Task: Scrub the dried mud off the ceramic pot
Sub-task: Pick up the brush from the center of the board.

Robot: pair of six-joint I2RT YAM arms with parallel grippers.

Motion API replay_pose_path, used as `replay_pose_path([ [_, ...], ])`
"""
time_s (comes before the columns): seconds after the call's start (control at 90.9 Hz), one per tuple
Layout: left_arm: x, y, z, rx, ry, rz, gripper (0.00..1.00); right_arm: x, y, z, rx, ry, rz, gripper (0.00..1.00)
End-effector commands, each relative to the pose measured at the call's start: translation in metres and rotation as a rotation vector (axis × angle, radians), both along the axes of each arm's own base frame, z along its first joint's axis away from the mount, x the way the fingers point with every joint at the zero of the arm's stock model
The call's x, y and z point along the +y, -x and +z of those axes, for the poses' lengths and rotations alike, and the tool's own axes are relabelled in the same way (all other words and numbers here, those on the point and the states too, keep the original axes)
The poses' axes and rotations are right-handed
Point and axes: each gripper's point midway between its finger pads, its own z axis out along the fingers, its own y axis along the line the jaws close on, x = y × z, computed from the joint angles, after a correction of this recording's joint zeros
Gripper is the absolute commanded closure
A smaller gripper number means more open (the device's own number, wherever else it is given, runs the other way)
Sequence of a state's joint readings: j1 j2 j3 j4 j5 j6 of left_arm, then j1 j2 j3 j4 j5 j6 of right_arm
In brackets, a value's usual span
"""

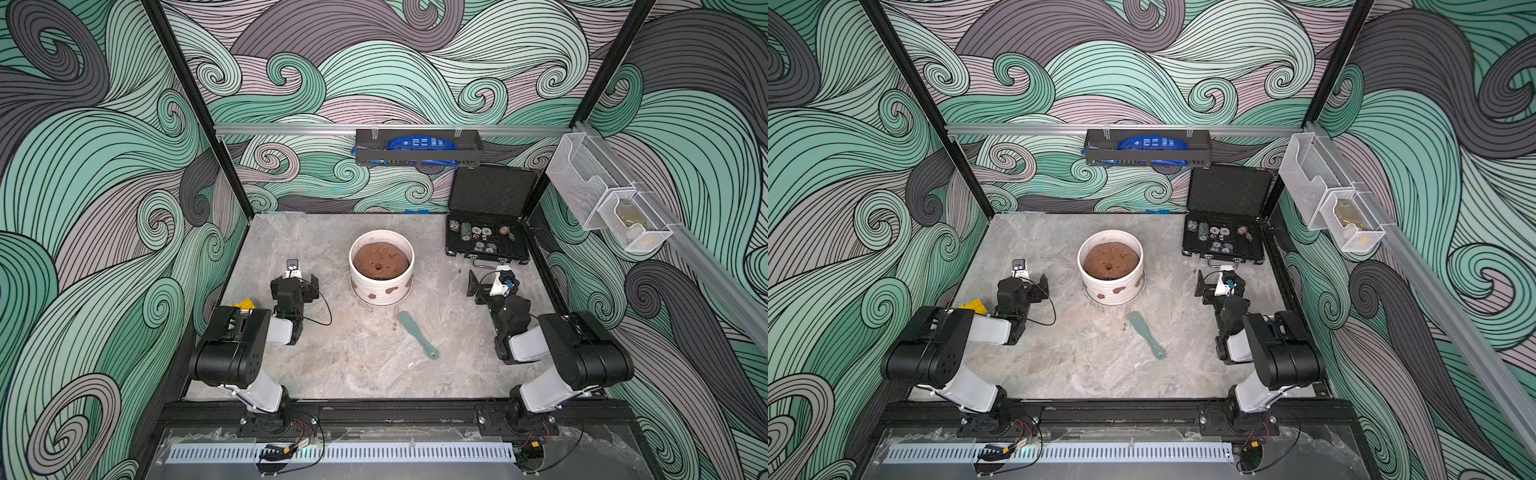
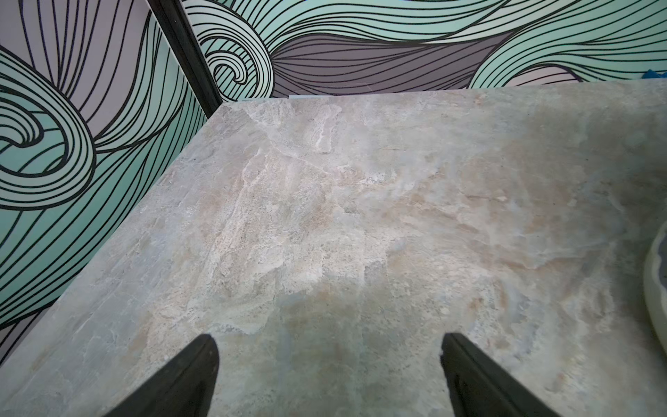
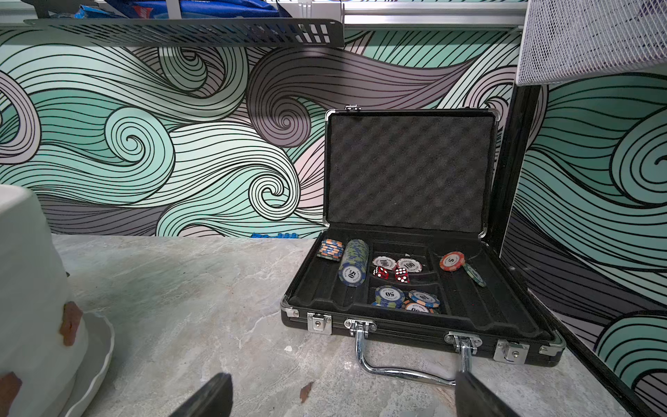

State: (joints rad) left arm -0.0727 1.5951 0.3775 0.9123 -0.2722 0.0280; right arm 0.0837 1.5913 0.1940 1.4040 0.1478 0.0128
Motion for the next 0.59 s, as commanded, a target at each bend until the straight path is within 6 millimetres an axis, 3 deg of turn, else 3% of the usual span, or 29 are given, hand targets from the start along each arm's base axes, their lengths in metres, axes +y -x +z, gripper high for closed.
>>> replay_pose_path([
  [0.0, -0.007, -0.008, 0.012, -0.034, -0.002, -0.049, 0.01, -0.001, -0.002, 0.008, -0.029, -0.002, 0.004, 0.01],
  [0.385, -0.006, -0.009, 0.013, -0.031, 0.010, -0.061, 0.01, -0.006, 0.004, 0.015, -0.041, -0.035, 0.008, 0.01],
  [0.55, 0.006, 0.001, 0.040, -0.054, -0.004, 0.022, 0.01, 0.002, -0.002, 0.030, -0.015, 0.006, 0.031, 0.01],
  [0.583, 0.009, 0.003, 0.056, -0.072, -0.004, 0.043, 0.01, 0.005, -0.003, 0.038, -0.013, 0.004, 0.035, 0.01],
])
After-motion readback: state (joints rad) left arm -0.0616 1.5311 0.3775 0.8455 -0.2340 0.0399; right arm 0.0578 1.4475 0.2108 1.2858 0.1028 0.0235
